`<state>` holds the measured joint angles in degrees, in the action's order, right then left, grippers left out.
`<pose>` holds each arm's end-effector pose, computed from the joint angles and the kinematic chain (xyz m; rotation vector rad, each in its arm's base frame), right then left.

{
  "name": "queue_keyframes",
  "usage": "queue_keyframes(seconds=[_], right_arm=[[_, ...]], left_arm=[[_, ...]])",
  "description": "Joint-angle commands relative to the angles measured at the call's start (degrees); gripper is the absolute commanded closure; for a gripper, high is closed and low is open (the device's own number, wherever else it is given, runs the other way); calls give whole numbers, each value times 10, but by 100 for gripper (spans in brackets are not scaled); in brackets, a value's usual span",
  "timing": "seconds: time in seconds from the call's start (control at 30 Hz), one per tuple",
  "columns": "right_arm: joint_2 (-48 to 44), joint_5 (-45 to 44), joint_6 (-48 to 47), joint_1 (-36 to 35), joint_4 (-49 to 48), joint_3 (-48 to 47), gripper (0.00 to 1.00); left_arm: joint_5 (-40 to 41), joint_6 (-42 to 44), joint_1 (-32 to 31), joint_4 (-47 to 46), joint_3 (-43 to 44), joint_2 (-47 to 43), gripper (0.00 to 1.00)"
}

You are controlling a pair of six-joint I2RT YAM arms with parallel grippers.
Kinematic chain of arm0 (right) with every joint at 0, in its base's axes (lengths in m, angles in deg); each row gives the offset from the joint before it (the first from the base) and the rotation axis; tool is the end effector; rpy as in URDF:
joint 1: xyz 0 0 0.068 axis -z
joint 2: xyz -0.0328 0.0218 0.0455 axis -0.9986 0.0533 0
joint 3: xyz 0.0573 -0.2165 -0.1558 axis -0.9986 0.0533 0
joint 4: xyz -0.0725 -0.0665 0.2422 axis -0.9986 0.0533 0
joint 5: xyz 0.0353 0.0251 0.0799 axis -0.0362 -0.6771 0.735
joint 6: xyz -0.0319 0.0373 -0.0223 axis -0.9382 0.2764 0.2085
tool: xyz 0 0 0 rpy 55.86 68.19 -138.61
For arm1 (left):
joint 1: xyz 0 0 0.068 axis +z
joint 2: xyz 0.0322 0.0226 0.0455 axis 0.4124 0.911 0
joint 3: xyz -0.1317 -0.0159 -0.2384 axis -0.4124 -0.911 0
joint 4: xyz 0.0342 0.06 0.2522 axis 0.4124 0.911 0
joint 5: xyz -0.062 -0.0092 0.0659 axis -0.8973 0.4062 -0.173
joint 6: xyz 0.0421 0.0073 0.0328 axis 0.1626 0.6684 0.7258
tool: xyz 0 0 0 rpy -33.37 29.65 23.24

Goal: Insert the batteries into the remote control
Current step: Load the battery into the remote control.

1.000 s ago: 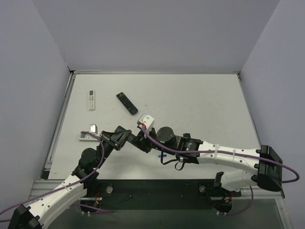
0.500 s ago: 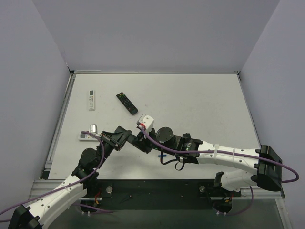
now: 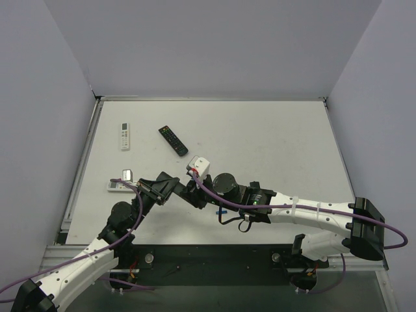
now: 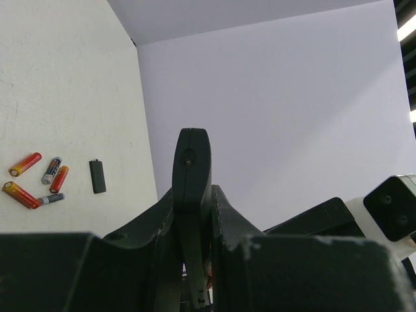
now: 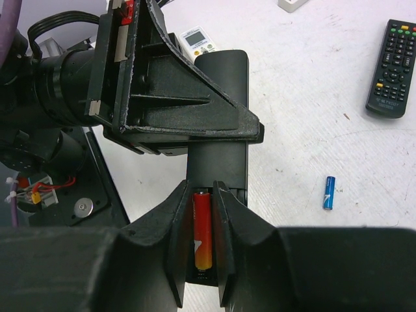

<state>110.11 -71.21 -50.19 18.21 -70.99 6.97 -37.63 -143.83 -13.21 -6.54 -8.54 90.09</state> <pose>0.1097 0.2835 0.3130 -0.8710 1.5040 1.0428 0.1116 -0.0822 0.1981 -0.7213 1.5009 -1.6251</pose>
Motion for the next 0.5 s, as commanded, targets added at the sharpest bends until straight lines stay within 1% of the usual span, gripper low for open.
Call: queue_keyframes(seconds=[0.0,0.27,0.4,0.47], right_arm=[[3,-6,10,-4,-19,6,83],[-3,-7,10,-4,-23,9,80],[-8,-7,3,-4,-19,6,72],[-11,-7,-5,-4,-13,-2,66]], left_arm=[[2,-12,-2,-40,-10,-8,100],[1,-16,-2,-40,-11,-6,100],[-2,-14,-2,-40,-12,-3,100],[-5,-12,-2,-40,-10,0,100]])
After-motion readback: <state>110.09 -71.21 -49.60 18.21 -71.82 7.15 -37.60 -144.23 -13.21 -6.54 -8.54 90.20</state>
